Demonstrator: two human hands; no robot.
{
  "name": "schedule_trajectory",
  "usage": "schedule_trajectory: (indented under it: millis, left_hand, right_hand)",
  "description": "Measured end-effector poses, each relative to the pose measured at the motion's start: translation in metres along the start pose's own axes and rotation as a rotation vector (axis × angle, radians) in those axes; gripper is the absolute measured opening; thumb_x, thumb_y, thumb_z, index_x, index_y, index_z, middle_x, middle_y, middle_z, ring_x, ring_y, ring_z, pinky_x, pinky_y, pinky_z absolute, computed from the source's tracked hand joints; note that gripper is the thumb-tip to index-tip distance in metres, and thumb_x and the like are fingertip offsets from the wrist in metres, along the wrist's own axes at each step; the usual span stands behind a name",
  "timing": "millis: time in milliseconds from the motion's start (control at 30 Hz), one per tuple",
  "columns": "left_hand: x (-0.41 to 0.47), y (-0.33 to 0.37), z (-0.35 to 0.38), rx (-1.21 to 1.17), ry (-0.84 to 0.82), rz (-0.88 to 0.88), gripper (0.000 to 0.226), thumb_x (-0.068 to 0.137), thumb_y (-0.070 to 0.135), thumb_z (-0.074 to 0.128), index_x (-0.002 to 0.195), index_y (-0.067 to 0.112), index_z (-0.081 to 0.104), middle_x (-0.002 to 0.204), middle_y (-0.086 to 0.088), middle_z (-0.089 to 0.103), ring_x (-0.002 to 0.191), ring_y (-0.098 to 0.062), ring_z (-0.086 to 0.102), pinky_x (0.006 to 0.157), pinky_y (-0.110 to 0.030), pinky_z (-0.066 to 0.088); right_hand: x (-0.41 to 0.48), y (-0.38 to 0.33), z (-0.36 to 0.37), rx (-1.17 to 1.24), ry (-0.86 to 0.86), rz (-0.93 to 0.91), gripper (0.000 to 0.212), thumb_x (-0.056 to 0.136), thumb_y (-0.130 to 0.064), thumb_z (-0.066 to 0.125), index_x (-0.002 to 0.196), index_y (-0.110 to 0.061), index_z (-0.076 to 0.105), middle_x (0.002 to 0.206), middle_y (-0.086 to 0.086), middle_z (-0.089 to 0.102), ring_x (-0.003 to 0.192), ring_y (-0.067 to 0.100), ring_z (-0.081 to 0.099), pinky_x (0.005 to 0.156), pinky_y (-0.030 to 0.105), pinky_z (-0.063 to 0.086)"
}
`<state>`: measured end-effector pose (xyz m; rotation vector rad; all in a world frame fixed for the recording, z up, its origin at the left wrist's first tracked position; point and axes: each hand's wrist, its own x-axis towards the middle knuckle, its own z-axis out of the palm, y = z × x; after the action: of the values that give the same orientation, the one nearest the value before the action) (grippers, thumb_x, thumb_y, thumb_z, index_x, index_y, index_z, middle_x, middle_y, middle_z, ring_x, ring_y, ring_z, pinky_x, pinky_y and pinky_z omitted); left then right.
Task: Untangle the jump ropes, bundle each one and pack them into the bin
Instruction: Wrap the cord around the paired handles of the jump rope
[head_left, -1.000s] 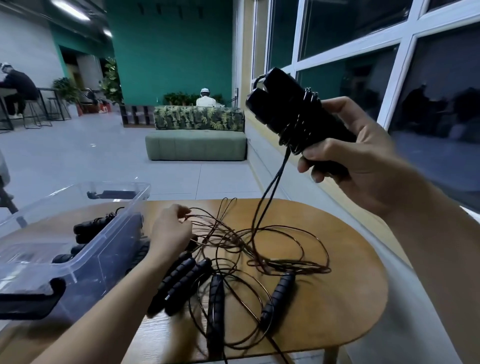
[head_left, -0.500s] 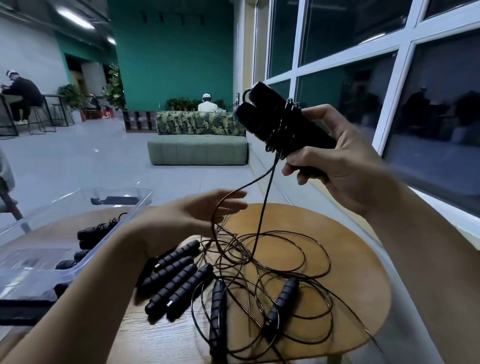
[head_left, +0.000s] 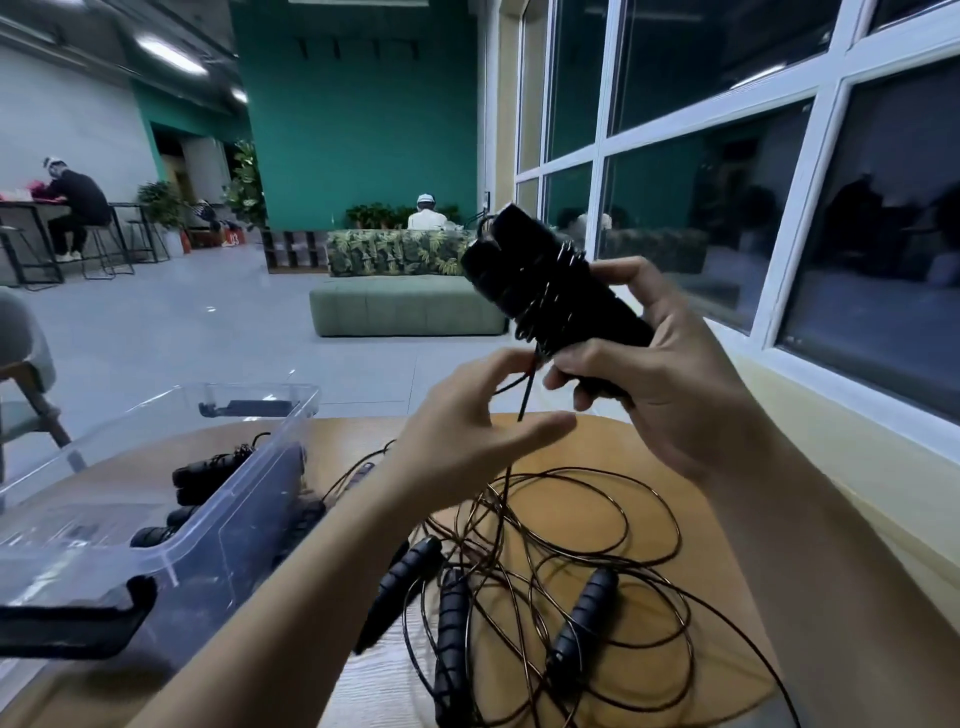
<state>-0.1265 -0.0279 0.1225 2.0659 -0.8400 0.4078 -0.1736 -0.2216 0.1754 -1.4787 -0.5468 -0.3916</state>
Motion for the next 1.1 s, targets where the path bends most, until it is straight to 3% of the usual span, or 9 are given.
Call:
schedule_trajectory:
  millis: [67,133,200,267,467,567,667,867,1100]
  left_hand:
    - [0.003,-0.002,0.014,-0.121,0.056,0.002,0.018,0.103,0.039,0.067,0.117,0.028,0.069,0.106,0.013,0.075,0.104,-0.004,0.07,0.092,-0.036,0.055]
    - [0.006,-0.001,0.022,-0.299,0.057,-0.063,0.017,0.11,0.03,0.057,0.11,0.019,0.07,0.082,0.008,0.071,0.08,-0.013,0.071,0.08,-0.043,0.056]
    - [0.004,0.004,0.025,-0.468,0.023,-0.148,0.024,0.113,0.028,0.051,0.107,0.013,0.069,0.066,0.009,0.052,0.059,-0.014,0.054,0.062,-0.038,0.049]
    - [0.002,0.01,0.023,-0.494,-0.02,-0.209,0.028,0.113,0.03,0.049,0.104,0.015,0.071,0.063,0.009,0.041,0.053,-0.012,0.037,0.05,-0.03,0.033]
    - [0.006,0.011,0.0,-0.038,-0.08,-0.188,0.028,0.108,0.04,0.056,0.094,0.028,0.078,0.052,0.014,0.049,0.046,-0.005,0.039,0.049,-0.024,0.03]
    - [0.006,0.014,-0.016,0.141,-0.117,-0.129,0.026,0.103,0.042,0.064,0.085,0.03,0.078,0.053,0.013,0.057,0.044,-0.005,0.041,0.045,-0.021,0.028]
    - [0.007,0.01,-0.031,0.222,-0.085,-0.102,0.028,0.098,0.051,0.069,0.081,0.031,0.079,0.064,0.007,0.07,0.052,-0.011,0.054,0.051,-0.03,0.039]
    - [0.006,0.012,-0.045,0.117,-0.019,-0.083,0.027,0.083,0.046,0.087,0.074,0.024,0.076,0.058,0.002,0.059,0.052,-0.006,0.041,0.051,-0.024,0.031]
    - [0.002,0.02,-0.049,-0.175,-0.052,-0.05,0.035,0.059,0.047,0.093,0.075,0.02,0.077,0.079,-0.023,0.07,0.068,-0.02,0.053,0.068,-0.036,0.04]
  right_hand:
    - [-0.001,0.007,0.003,-0.005,-0.011,0.008,0.054,0.086,0.019,0.071,0.128,-0.013,0.06,0.092,0.022,0.075,0.074,0.039,0.072,0.057,0.037,0.056]
    - [-0.002,0.012,-0.001,-0.022,0.002,0.01,0.053,0.086,0.019,0.072,0.125,-0.015,0.061,0.093,0.024,0.073,0.073,0.04,0.068,0.057,0.036,0.057]
    - [-0.001,0.013,-0.007,-0.039,0.038,0.016,0.051,0.087,0.015,0.074,0.128,-0.013,0.061,0.092,0.021,0.074,0.075,0.039,0.07,0.058,0.036,0.056]
    - [-0.001,0.014,-0.014,-0.088,0.075,0.033,0.051,0.088,0.014,0.074,0.13,-0.012,0.059,0.091,0.019,0.076,0.076,0.039,0.074,0.059,0.037,0.056]
    - [-0.006,0.029,-0.027,-0.487,0.174,0.071,0.057,0.087,0.002,0.079,0.129,-0.031,0.059,0.088,0.006,0.079,0.072,0.031,0.078,0.058,0.041,0.06]
    - [-0.012,0.033,-0.028,-0.666,0.185,0.126,0.057,0.084,-0.003,0.081,0.125,-0.037,0.059,0.08,0.002,0.078,0.056,0.022,0.072,0.053,0.032,0.057]
    - [-0.015,0.031,-0.028,-0.733,0.118,0.202,0.053,0.082,-0.002,0.081,0.118,-0.036,0.061,0.08,0.003,0.077,0.051,0.013,0.069,0.049,0.027,0.054]
    - [-0.018,0.02,-0.032,-0.597,-0.222,0.457,0.048,0.086,0.004,0.079,0.119,-0.026,0.064,0.097,0.014,0.078,0.076,0.033,0.08,0.056,0.036,0.058]
    - [-0.02,0.0,-0.031,-0.418,-0.6,0.584,0.047,0.09,0.003,0.08,0.125,-0.02,0.059,0.094,0.019,0.077,0.062,0.03,0.064,0.044,0.028,0.046]
